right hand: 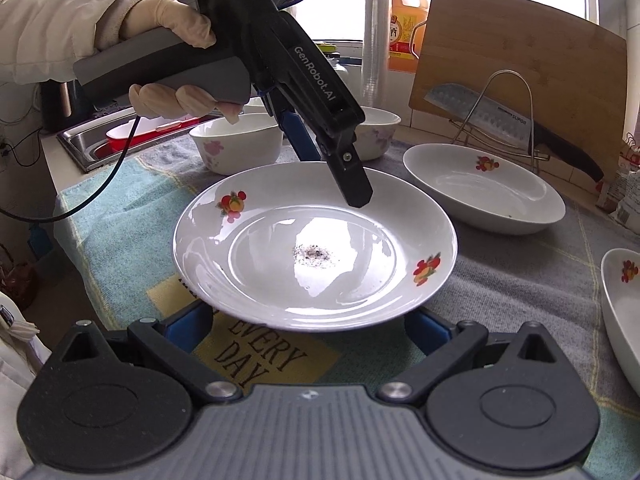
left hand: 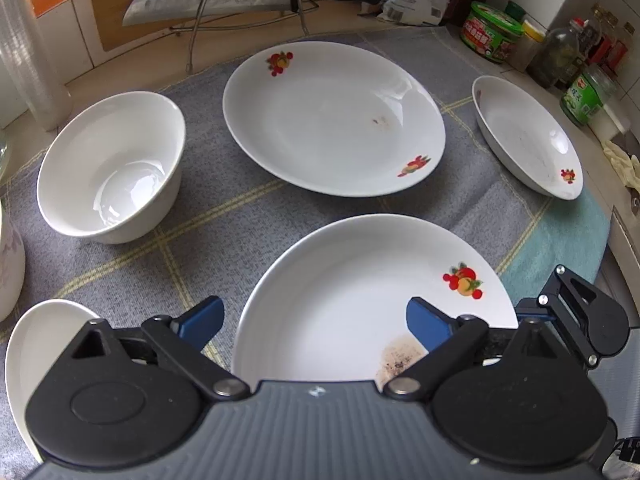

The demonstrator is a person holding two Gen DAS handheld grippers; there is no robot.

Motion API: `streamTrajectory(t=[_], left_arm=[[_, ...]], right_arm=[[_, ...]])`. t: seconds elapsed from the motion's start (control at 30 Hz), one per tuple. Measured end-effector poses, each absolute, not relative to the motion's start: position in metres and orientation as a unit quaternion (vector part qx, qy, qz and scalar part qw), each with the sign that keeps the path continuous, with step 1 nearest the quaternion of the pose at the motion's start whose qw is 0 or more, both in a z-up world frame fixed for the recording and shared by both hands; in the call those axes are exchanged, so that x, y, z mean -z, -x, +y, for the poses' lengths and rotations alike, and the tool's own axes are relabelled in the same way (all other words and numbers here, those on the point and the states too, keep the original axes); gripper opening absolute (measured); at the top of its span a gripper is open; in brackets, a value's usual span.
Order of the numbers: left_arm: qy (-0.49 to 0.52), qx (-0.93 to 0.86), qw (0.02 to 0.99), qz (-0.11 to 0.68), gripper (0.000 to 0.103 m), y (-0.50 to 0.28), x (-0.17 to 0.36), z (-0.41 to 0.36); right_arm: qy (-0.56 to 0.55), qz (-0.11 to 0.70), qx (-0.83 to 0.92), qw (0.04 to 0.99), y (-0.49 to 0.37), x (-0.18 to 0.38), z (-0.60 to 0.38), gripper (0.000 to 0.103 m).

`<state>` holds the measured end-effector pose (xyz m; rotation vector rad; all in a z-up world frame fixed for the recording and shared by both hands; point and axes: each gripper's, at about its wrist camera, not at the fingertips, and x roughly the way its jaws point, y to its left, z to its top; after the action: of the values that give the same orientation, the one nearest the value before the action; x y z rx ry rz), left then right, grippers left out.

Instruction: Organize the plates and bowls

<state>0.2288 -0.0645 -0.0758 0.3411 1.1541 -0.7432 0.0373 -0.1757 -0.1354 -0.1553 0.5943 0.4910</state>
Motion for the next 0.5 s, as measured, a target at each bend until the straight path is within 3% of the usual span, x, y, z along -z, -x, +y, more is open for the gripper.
streamTrajectory(t=[0.5], left_arm=[[-0.178, 0.370, 0.734, 0.541, 0.095, -0.2350, 0.0844, -0.0717]], right_arm=[[0.084, 0.297, -0.225, 0.924, -0.0420, 0.1371, -0.1684, 0.103]])
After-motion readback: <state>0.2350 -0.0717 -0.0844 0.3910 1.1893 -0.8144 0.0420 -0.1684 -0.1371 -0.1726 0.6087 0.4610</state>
